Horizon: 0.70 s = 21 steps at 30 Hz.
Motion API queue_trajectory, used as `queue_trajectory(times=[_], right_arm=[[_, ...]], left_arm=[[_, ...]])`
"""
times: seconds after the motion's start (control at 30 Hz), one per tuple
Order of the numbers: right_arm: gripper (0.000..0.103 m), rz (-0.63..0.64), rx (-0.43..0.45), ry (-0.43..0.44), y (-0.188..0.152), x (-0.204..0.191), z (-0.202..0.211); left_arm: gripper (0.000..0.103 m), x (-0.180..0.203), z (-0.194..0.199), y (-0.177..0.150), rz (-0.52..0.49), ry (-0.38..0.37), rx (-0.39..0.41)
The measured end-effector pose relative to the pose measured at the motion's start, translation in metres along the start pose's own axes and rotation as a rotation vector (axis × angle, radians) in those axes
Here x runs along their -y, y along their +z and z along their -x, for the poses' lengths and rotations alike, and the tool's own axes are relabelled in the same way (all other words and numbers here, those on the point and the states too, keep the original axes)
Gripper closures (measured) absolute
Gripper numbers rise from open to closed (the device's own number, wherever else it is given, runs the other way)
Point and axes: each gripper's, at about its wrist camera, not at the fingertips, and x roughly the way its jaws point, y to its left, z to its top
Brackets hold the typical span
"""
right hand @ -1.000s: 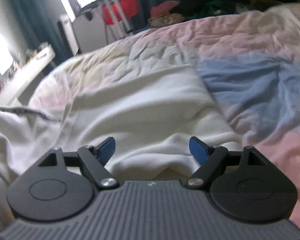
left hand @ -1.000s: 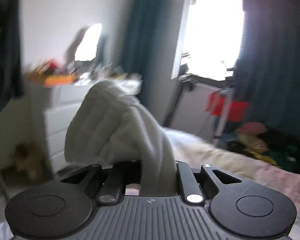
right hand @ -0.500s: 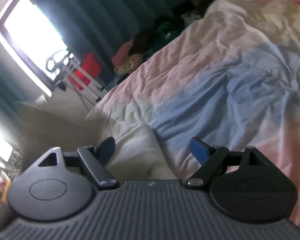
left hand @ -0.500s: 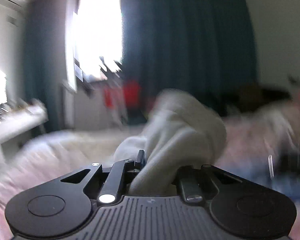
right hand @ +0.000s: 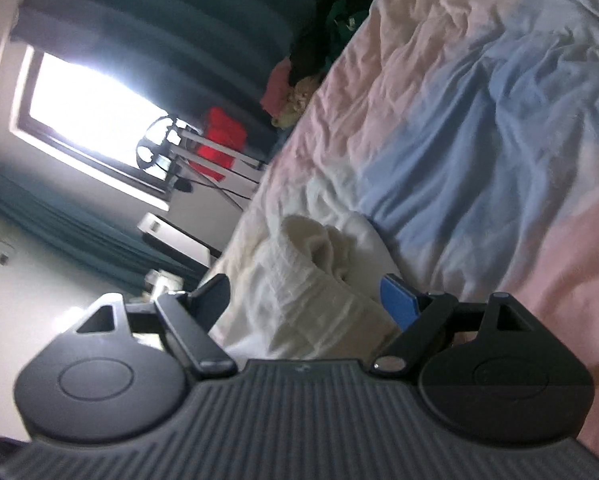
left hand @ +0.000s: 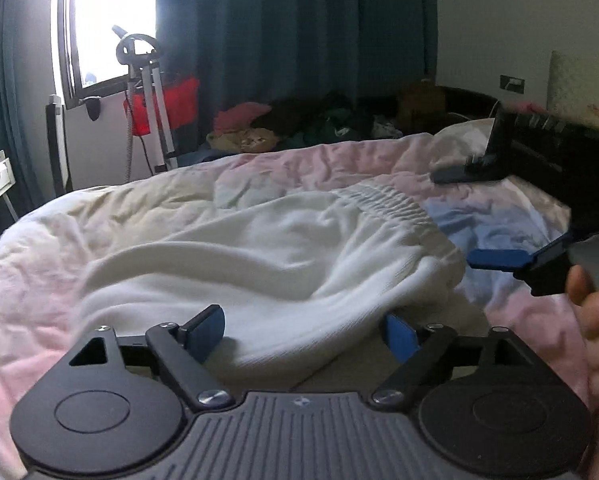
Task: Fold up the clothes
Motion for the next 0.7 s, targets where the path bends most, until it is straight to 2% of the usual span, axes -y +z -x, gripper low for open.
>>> queue_trajectory(times=[0.1,0.2,0.27,0.33,0.43,0.6,0.63,0.67,0.7], right_arm=[[0.019,-0.025,-0.054,-0.036,-0.008,0.005,-0.008],[0.02,-0.112,-0.083,-0.009,-0.014,0.016,-0.013],[0.028,-0.143,-0.1,0.009,-0.015,0.019,-0.014],[0.029,-0.142,-0.117,-0.01,-0.018,0.02,-0.018],[0.027,-0.133,-0.104,-0.023,-0.023,0.02,-0.021],[0.027,-0.121,-0.083,0.047,-0.027,0.01,-0.033],[0.029,-0.095,-0.077,0.039,-0.028,0.007,-0.036],[0.041,-0.055,-0.069,0.014,-0.029,0.003,-0.04],[0.048,-0.006,-0.059,-0.024,-0.03,-0.002,-0.042]], left_arm=[[0.012,-0.017,0.033,-0.003,0.036,0.031,0.043],[0.012,-0.027,0.061,-0.013,0.139,0.051,0.053],[0.012,-0.037,0.063,-0.011,0.18,0.065,0.062],[0.012,-0.047,0.064,-0.009,0.218,0.08,0.073],[0.012,-0.062,0.065,-0.005,0.276,0.102,0.089],[0.012,-0.083,0.057,-0.002,0.347,0.114,0.094],[0.012,-0.087,0.056,-0.002,0.357,0.113,0.094],[0.012,-0.09,0.055,-0.002,0.367,0.112,0.093],[0.012,-0.093,0.054,-0.002,0.376,0.11,0.093]])
